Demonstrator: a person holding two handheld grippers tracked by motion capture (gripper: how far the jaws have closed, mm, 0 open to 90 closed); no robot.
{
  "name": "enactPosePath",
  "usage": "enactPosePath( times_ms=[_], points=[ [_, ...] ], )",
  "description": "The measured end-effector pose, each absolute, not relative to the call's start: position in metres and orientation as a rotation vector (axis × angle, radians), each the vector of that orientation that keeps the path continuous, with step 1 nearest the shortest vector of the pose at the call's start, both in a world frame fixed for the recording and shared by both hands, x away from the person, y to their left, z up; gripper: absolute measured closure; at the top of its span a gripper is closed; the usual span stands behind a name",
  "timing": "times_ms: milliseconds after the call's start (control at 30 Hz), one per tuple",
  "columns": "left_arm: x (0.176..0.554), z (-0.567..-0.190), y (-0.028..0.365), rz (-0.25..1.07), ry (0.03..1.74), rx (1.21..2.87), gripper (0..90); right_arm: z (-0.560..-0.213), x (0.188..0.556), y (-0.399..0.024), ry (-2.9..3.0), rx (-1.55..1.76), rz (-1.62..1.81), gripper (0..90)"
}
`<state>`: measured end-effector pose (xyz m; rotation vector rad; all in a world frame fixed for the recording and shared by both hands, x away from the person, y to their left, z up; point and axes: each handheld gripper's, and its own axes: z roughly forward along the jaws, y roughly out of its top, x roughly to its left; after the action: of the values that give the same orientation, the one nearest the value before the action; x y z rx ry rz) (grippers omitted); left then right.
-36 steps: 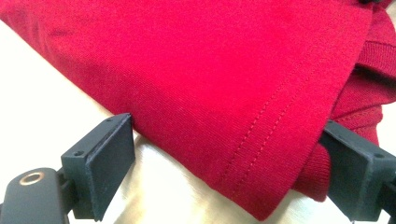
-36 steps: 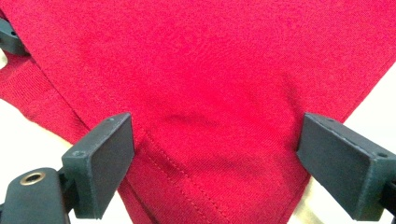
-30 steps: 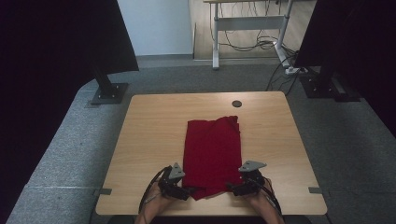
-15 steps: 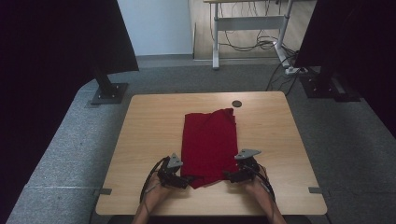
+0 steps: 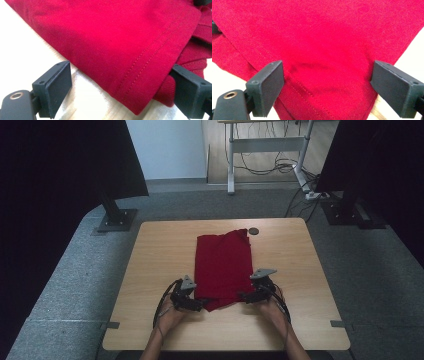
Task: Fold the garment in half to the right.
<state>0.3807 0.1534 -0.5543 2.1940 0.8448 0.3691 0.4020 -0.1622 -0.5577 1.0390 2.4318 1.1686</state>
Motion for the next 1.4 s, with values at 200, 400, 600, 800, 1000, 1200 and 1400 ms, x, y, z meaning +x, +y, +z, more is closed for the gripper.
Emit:
enactPosePath(
  times_ms=[200, 400, 600, 800, 1000, 1200, 1400],
  points=[
    [0.374, -0.553, 0.156, 0.386, 0.829, 2.191, 12.5, -0.553, 0.399, -0.161, 2.425, 1.024, 1.150, 11.5],
    [0.359, -0.548, 0.167, 0.399, 0.818, 2.188, 11.1, -0.543, 0.395, -0.164, 2.400, 1.024, 1.217, 11.8],
    [0.336, -0.549, 0.197, 0.400, 0.879, 2.176, 10.3, -0.532, 0.384, -0.166, 2.398, 0.980, 1.247, 11.4],
    [0.320, -0.554, 0.221, 0.417, 0.951, 2.164, 9.3, -0.529, 0.378, -0.170, 2.407, 0.964, 1.239, 11.1],
    [0.313, -0.554, 0.229, 0.436, 0.968, 2.165, 9.4, -0.525, 0.365, -0.183, 2.403, 0.964, 1.236, 10.8],
    [0.312, -0.555, 0.229, 0.443, 1.007, 2.165, 5.8, -0.522, 0.356, -0.195, 2.388, 0.996, 1.240, 10.3],
    [0.312, -0.555, 0.231, 0.440, 1.006, 2.168, 2.9, -0.519, 0.347, -0.209, 2.368, 1.018, 1.234, 10.0]
  ],
)
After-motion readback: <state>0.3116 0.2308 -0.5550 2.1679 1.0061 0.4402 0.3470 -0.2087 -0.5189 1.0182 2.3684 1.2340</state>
